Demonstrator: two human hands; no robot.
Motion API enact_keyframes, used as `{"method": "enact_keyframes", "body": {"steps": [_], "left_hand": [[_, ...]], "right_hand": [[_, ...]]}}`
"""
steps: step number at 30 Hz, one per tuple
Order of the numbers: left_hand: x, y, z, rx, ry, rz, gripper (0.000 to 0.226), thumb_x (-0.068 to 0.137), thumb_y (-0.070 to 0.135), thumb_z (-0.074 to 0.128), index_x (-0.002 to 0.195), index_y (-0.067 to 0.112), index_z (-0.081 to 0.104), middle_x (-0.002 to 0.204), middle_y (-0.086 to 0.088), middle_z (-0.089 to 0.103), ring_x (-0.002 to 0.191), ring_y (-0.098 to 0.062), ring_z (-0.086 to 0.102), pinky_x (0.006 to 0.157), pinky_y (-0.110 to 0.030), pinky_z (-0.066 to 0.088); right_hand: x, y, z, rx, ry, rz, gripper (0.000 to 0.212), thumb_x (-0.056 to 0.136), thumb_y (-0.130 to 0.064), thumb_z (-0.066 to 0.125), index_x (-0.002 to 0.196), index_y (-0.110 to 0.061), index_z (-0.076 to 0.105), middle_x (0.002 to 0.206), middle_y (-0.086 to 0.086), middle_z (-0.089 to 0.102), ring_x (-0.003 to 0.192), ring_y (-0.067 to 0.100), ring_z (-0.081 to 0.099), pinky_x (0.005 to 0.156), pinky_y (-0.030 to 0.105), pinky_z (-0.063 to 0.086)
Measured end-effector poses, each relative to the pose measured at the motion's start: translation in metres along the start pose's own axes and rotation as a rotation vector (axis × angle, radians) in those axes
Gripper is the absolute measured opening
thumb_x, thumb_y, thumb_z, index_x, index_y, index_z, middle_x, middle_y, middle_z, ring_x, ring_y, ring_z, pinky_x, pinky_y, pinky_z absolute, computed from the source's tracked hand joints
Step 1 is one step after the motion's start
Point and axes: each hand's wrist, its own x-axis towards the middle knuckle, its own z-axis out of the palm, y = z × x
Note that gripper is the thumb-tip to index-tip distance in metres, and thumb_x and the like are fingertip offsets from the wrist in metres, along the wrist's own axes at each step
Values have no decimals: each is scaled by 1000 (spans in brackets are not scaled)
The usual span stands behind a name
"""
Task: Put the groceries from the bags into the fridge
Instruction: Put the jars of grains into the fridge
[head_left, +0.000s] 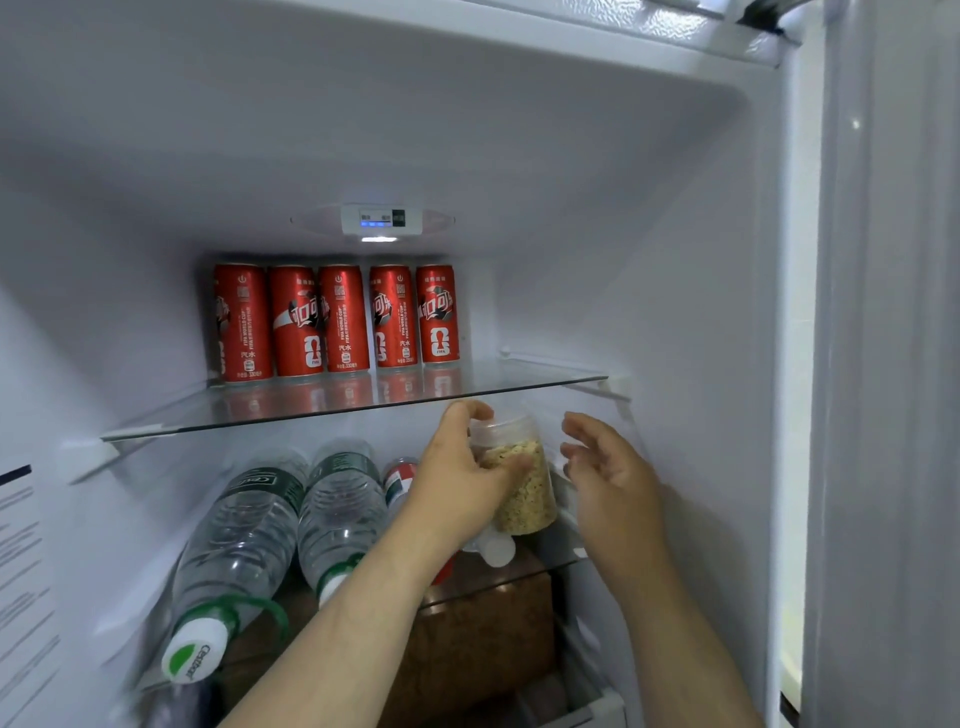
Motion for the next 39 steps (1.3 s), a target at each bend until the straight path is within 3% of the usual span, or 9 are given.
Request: {"method": "enact_keyframes", "body": {"steps": [5, 9, 15, 22, 26, 36, 39], "left_hand": [[10, 5, 26, 123, -82, -53, 41, 78, 33, 76, 106, 35, 45, 99, 13, 51, 90, -11, 60, 68, -27, 56], [12, 5, 38, 265, -170, -59, 43, 79, 36, 76, 107, 34, 44, 93, 20, 44, 84, -5, 54, 56, -18, 45], [15, -3, 39, 330, -206, -43, 44, 77, 34, 79, 107, 29, 46, 95, 16, 47, 85, -7, 56, 56, -15, 45], [22, -9, 31, 462, -213, -25, 37, 79, 36, 75, 110, 33, 54, 110, 7, 54, 88, -10, 57, 63, -22, 50], [27, -12, 28, 573, -177, 23, 39, 80, 34, 75, 115, 31, 57, 122, 4, 58, 97, -12, 53, 75, -26, 49], [37, -19, 32, 689, -134, 81, 37, 83, 31, 71, 117, 25, 58, 113, -1, 63, 99, -20, 58, 82, -34, 53], [39, -19, 34, 769, -123, 111, 39, 84, 32, 71, 119, 22, 57, 114, -3, 64, 102, -22, 58, 85, -36, 53]], "right_hand": [[-33, 28, -9, -277, -110, -6, 48, 92, -34, 65, 137, -40, 49, 127, -20, 57, 116, 0, 54, 98, 32, 53], [-42, 47, -15, -385, -63, 3, 66, 89, -23, 70, 147, -32, 41, 136, -13, 55, 124, 6, 51, 103, 35, 49], [-45, 64, -11, -382, 6, -8, 68, 87, -8, 70, 147, -24, 42, 142, -6, 52, 130, 10, 49, 107, 37, 46], [-46, 78, -1, -419, 44, -52, 62, 91, -15, 67, 147, -27, 43, 144, -14, 50, 134, 4, 44, 110, 35, 42], [-40, 80, 3, -446, 51, -99, 53, 93, -15, 63, 143, -26, 49, 139, -13, 55, 129, 5, 49, 106, 36, 47], [-19, 84, 13, -545, 66, -40, 45, 92, -20, 62, 135, -29, 54, 127, -12, 64, 118, 10, 59, 98, 39, 52], [-16, 80, 17, -565, 78, -34, 48, 94, -13, 57, 140, -25, 50, 132, -5, 62, 123, 17, 57, 103, 39, 48]]}}
